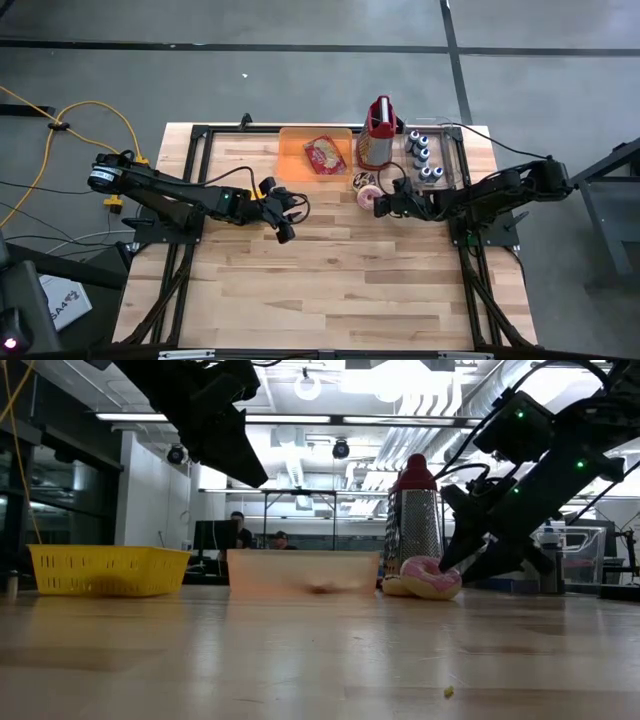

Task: Pick & Place Food Item
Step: Put the pink donut into the yellow bin

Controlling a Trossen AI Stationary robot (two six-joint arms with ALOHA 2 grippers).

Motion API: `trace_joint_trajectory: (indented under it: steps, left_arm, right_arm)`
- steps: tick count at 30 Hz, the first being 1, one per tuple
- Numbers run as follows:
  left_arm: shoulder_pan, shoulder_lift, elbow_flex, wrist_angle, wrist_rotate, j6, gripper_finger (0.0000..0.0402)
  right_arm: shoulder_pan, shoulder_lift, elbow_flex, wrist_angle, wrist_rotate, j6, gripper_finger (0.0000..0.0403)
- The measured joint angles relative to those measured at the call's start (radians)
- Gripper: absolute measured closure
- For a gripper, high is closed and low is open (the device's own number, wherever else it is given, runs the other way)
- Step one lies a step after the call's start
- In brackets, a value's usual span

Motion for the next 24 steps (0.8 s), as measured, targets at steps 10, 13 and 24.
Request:
trace_joint_trajectory:
  steps: [10, 13, 24]
  left_arm:
    - [0.000, 0.000, 0.000, -0.001, 0.000, 0.000, 0.0234]
    - [0.000, 0.000, 0.000, -0.001, 0.000, 0.000, 0.0234]
    - [0.000, 0.000, 0.000, 0.000, 0.000, -0.001, 0.0234]
  right_arm:
    - [0.000, 0.000, 0.000, 0.015, -0.010, -0.004, 0.0219]
    - [0.000, 0.000, 0.000, 0.015, -0.011, -0.004, 0.0219]
    - [-0.007, 0.134, 0.000, 0.142, -0.019, -0.007, 0.0219]
